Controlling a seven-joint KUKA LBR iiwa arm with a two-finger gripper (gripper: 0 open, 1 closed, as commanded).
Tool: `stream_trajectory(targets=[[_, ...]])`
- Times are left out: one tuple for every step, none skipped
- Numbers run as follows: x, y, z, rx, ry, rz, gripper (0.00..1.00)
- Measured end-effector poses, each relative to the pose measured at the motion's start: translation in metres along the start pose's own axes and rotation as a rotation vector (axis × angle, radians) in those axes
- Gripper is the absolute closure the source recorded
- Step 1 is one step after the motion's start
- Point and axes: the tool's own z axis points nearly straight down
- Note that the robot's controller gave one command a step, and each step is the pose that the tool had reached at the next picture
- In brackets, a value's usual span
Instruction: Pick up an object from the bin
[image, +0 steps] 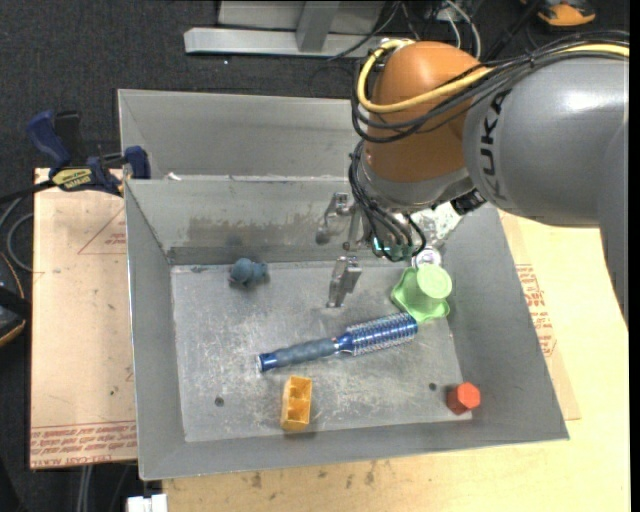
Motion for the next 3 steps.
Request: stream_trajectory(targets=[[0.029, -0.045, 0.137, -0.003, -0.016, -0.271, 0.00], [0.027, -0.045, 0.134, -0.001, -0.024, -0.272, 1.00], [0.018, -0.045, 0.015, 0.002, -0.017, -0.261, 1.00]])
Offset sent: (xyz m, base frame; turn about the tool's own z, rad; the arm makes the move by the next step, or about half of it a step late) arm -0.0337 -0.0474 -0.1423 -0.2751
